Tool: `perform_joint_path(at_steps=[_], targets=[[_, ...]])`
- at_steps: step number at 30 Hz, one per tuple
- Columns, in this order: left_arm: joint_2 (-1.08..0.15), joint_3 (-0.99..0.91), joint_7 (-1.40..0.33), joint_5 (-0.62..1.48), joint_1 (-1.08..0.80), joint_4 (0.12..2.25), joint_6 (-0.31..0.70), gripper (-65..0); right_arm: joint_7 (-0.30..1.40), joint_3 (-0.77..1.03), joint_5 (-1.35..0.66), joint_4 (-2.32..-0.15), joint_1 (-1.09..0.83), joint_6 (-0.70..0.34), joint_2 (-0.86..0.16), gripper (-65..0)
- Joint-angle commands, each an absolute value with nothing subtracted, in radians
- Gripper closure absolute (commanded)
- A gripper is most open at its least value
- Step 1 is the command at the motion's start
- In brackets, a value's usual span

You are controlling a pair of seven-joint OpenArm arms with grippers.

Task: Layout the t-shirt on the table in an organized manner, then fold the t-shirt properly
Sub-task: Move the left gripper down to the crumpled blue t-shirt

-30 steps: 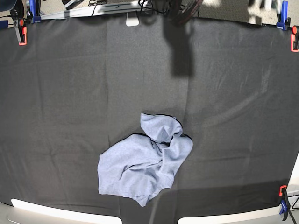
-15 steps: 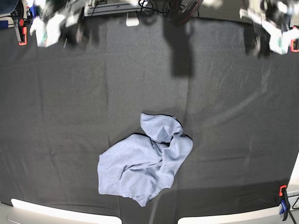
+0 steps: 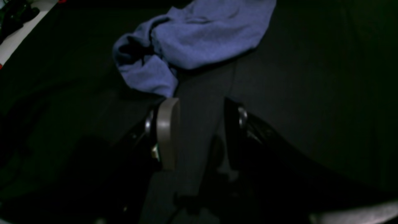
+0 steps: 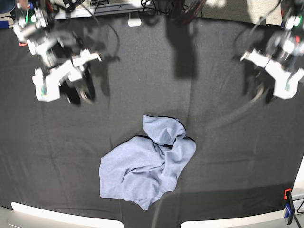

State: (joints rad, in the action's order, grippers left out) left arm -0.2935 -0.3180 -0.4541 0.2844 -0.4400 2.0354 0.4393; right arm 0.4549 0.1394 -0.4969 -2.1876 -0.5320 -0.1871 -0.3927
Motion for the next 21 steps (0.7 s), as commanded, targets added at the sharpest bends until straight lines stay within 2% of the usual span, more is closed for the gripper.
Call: perform_joint_path(at_steps=[1, 4, 8, 16, 21], targets=[[-0.302, -0.287, -0.436, 0.295, -0.41, 2.053, 0.442, -21.5, 0.439, 0.135, -0.486, -2.198, -0.514, -0.191, -0.392, -23.6], [-0.297, -0.182, -0.453, 0.238, -0.324, 2.053, 0.425, -21.5, 0.464, 0.115, -0.436, -2.191, -0.481, -0.191, -0.381, -23.6], [-0.291, -0.083, -0.456, 0.183, -0.232, 2.01, 0.343, -21.5, 0.47, 0.115, -0.396, -2.175, -0.479, -0.191, -0.376, -23.6], [-0.291, 0.094, -0.458, 0.067, -0.019, 1.769, 0.343, -21.5, 0.471, 0.115, -0.347, -2.105, -0.479, -0.191, -0.376, -23.6], [-0.291, 0.205, -0.483, -0.016, 0.079, 1.752, 0.339, -21.5, 0.472, 0.115, -0.31, -2.081, -0.479, -0.19, -0.376, -23.6]])
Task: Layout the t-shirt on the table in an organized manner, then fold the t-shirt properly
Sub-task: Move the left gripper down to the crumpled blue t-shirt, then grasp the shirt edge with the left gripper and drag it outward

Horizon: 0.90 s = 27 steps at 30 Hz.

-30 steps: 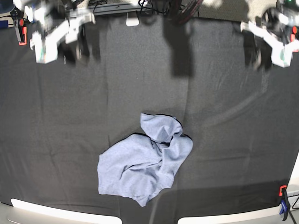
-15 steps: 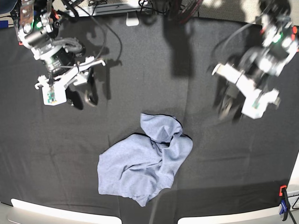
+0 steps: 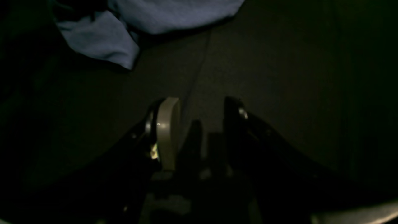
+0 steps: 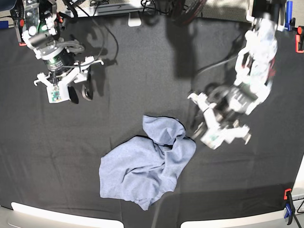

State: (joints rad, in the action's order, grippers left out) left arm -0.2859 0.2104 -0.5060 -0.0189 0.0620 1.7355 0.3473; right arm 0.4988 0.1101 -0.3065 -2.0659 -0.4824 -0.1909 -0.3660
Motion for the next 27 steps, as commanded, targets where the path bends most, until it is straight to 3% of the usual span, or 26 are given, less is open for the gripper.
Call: perform_joint_path(at_steps=[1, 10, 20, 27], targets=[[-0.291, 0.224, -0.482, -0.023, 0.093, 1.751, 0.339, -21.6, 0.472, 0.115, -0.31, -2.078, -0.479, -0.19, -0.376, -23.6], [-0.286, 0.352, -0.479, -0.033, 0.237, 1.603, 0.33, -21.6, 0.472, 0.118, -0.309, -2.07, -0.479, -0.19, -0.337, -23.6], [-0.127, 0.355, -0.471, -0.043, 0.294, 1.453, 0.332, -21.5, 0.476, 0.118, -0.282, -2.07, -0.471, -0.19, -0.324, -23.6], [-0.114, 0.355, -0.49, -0.11, 0.373, 1.299, 0.323, -21.5, 0.488, 0.118, -0.261, -2.07, -0.471, -0.191, -0.324, -23.6]])
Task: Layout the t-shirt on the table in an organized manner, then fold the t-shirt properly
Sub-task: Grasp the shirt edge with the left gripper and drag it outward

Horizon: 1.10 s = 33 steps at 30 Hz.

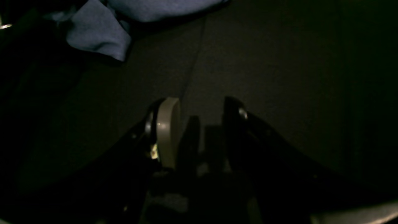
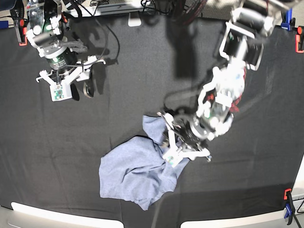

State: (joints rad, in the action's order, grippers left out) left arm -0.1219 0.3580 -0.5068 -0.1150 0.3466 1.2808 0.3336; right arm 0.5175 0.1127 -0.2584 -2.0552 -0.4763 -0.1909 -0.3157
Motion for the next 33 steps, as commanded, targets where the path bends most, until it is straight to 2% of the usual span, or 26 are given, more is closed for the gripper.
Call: perform_joint_path(at_steps=[1, 6, 8, 10, 12, 15, 18, 21, 25, 28, 30, 33], targets=[[-0.114, 0.355, -0.498, -0.118, 0.384, 1.279, 0.317, -21.5, 0.488, 0.118, -0.261, -2.07, -0.47, -0.191, -0.324, -23.6], [-0.119, 0.355, -0.502, -0.138, 0.402, 1.238, 0.315, -21.2, 0.487, 0.118, -0.261, -2.07, -0.464, -0.19, -0.324, -23.6], [-0.12, 0.355, -0.502, -0.158, 0.402, 1.238, 0.314, -12.9, 0.488, 0.118, -0.261, -2.07, -0.463, -0.191, -0.324, -23.6], [-0.12, 0.355, -0.502, -0.16, 0.402, 1.238, 0.314, 0.0, 0.487, 0.118, -0.261, -2.07, -0.463, -0.19, -0.324, -23.6], [-0.12, 0.355, -0.502, -0.16, 0.402, 1.238, 0.308, 0.0, 0.487, 0.118, -0.261, -2.07, -0.463, -0.19, -0.324, -23.6], [-0.139, 0.352, -0.503, -0.161, 0.402, 1.255, 0.11, 0.0, 0.488, 0.118, -0.261, -2.07, -0.463, -0.19, -0.324, -23.6], [-0.208, 0.332, -0.534, -0.157, 0.402, 1.288, -0.084, 0.0, 0.487, 0.118, -0.261, -2.07, -0.463, -0.19, -0.324, -23.6], [-0.295, 0.268, -0.55, -0.156, 0.398, 1.291, -0.171, 0.0, 0.487, 0.118, -0.261, -2.07, -0.463, -0.191, -0.324, -23.6], [-0.39, 0.125, -0.55, -0.048, 0.367, 1.29, -0.168, 0.0, 0.487, 0.118, -0.262, -2.07, -0.462, -0.191, -0.324, -23.6], [-0.437, 0.049, -0.546, 0.057, 0.318, 1.29, -0.101, 0.0, 0.487, 0.118, -0.265, -2.07, -0.456, -0.191, -0.324, -23.6], [-0.455, 0.017, -0.511, 0.07, 0.275, 1.29, -0.063, 0.0, 0.487, 0.118, -0.265, -2.07, -0.448, -0.191, -0.324, -23.6], [-0.473, -0.022, -0.44, 0.072, 0.218, 1.29, -0.06, 0.0, 0.488, 0.118, -0.265, -2.07, -0.434, -0.19, -0.324, -23.6]])
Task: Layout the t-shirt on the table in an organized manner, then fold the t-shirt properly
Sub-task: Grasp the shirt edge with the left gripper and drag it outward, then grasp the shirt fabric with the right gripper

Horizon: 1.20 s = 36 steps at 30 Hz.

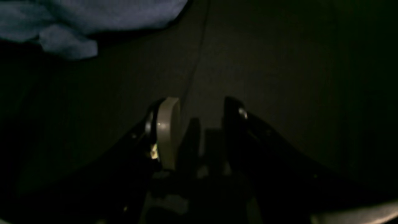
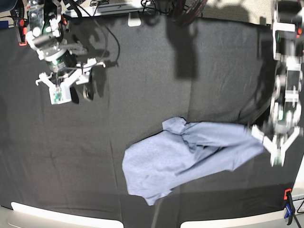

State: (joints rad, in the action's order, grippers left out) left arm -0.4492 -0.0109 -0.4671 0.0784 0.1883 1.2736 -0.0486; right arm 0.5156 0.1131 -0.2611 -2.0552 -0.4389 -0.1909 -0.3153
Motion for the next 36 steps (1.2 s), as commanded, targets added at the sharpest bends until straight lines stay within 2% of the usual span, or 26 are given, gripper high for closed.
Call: perform_joint_path(at_steps=[1, 6, 11, 20, 24, 36], targets=[[-0.475, -0.035, -0.434, 0.076, 0.208, 1.29, -0.059, 0.0, 0.488, 0.118, -0.265, -2.07, -0.429, -0.19, -0.324, -23.6], [-0.474, -0.051, -0.432, 0.099, 0.197, 1.29, -0.058, 0.0, 0.542, 0.101, -0.27, -2.068, -0.391, -0.191, -0.321, -23.8], [-0.473, -0.051, -0.433, 0.144, 0.199, 1.29, 0.005, 0.0, 0.567, -0.033, -0.271, -2.014, -0.325, -0.221, -0.261, -32.5], [-0.474, -0.051, -0.433, 0.143, 0.199, 1.29, 0.009, 0.0, 0.699, -0.236, -0.256, -1.7, -0.099, -0.22, -0.086, -32.6], [-0.474, -0.051, -0.432, 0.143, 0.2, 1.29, 0.009, 0.0, 0.75, -0.242, -0.178, -1.628, -0.008, -0.178, -0.002, -32.5], [-0.474, -0.051, -0.427, 0.14, 0.199, 1.29, 0.009, 0.0, 0.785, -0.242, -0.022, -1.336, 0.173, -0.174, 0.146, -32.5]])
